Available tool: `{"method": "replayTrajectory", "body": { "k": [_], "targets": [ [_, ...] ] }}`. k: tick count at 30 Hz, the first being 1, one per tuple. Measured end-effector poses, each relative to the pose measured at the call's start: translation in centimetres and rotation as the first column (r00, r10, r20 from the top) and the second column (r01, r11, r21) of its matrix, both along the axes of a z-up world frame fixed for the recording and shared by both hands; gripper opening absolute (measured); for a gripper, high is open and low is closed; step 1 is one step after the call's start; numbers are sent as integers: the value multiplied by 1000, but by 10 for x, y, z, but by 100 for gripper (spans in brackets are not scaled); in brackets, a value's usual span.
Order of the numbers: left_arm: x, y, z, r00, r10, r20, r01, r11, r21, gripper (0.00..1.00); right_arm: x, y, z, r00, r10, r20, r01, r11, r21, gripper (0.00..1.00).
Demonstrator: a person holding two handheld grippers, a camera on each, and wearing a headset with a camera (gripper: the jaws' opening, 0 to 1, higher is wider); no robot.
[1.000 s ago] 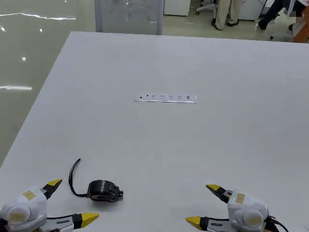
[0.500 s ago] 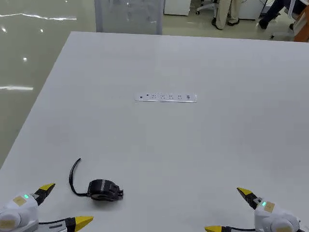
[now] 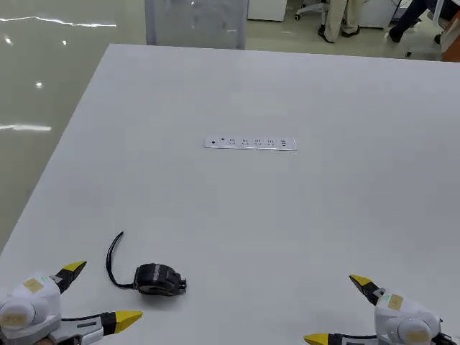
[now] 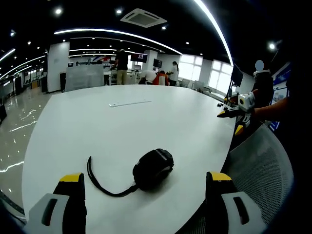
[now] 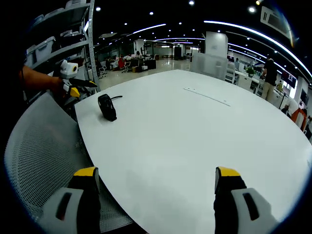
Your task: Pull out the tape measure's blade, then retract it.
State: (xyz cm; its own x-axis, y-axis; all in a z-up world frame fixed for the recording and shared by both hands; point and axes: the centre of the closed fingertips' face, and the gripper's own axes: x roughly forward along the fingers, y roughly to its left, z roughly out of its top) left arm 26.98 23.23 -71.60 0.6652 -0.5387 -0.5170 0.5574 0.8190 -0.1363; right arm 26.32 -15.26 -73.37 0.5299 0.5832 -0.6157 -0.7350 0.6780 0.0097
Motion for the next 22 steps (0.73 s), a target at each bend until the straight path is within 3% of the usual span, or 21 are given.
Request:
{"method": "replayTrajectory", "body": {
  "k": [4, 11, 22],
  "targets": [
    [-3, -3, -2, 1000, -15, -5, 15, 1000, 14, 100, 3, -1, 5, 1000, -12, 3, 12, 1000, 13, 100],
    [-6, -2, 0, 1000, -9, -8, 9, 1000, 10, 100, -2, -1, 0, 1000, -2, -7, 2, 1000, -2, 100],
    [-1, 5, 4, 1000, -2, 1, 2, 1000, 18, 100, -4, 0, 1, 1000, 9, 1, -9, 1000, -12, 100]
  ]
}}
